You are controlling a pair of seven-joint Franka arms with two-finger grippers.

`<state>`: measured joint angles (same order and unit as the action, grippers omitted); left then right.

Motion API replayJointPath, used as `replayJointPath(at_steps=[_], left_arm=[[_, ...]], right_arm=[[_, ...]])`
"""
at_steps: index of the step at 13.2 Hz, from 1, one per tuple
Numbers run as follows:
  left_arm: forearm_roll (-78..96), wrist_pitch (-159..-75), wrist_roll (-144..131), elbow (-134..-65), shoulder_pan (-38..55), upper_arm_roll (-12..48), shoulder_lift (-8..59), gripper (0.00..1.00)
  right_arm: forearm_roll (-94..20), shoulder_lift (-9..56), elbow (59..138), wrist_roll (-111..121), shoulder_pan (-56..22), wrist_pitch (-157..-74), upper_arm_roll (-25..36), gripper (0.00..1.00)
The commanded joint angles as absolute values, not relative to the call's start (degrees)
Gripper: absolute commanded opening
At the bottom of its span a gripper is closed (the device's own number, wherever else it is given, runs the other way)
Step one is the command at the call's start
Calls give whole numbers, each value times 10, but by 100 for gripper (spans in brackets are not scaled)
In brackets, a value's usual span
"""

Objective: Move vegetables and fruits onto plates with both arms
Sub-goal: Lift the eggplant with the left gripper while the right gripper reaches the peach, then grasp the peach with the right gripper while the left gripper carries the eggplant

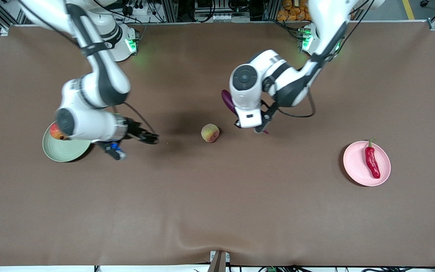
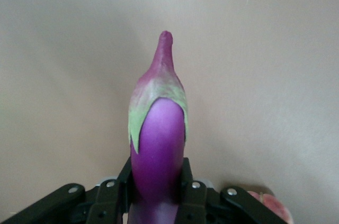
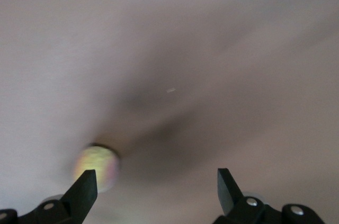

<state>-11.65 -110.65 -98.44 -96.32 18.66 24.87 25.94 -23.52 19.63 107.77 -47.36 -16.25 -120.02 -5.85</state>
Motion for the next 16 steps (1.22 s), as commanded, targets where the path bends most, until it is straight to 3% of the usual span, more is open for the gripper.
replayJointPath(at_steps=[1, 4, 8, 16], left_arm=[[-101, -1058, -906, -918, 127, 254, 261, 0], [-109, -1058, -819, -916, 76, 251, 261, 0], [-155, -1058, -632, -914, -4, 244, 281, 0], [-322, -1082, -496, -896, -89, 244, 373, 0]], right_arm=[[-243, 241, 1076, -585, -184, -1320, -109, 100], [-242, 306, 1060, -637, -209, -1436, -146, 100], [-230, 364, 1001, -690, -249, -1442, -153, 100], [-115, 381, 1035, -743, -270, -1435, -153, 100]])
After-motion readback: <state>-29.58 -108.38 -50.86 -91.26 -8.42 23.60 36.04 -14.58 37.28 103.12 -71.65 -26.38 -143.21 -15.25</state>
